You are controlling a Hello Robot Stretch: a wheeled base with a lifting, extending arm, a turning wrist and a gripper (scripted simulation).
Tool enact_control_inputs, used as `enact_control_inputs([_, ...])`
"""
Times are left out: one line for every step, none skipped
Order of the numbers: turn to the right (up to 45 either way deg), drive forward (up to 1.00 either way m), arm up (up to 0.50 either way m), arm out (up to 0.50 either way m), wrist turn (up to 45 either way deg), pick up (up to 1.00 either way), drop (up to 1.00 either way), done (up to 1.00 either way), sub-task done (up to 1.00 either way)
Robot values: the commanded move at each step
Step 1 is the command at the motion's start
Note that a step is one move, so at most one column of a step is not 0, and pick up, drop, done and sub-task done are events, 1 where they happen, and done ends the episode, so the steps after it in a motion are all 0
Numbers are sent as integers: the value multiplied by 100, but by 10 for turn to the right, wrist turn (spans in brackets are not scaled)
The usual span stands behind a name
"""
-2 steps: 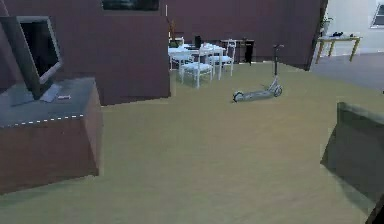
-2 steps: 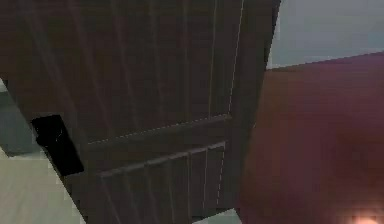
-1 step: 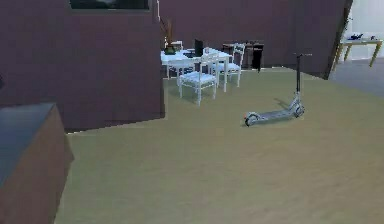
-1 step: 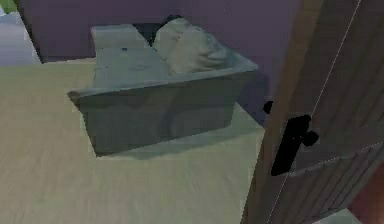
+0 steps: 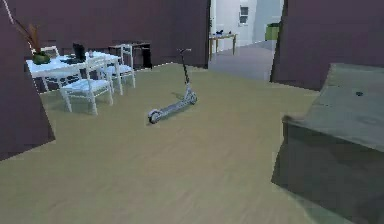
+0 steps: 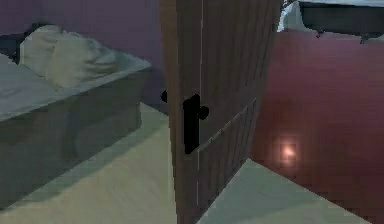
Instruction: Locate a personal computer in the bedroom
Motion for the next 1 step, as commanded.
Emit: enact_control_inputs([0, 100, 0, 0, 0, 0, 0, 0, 0])
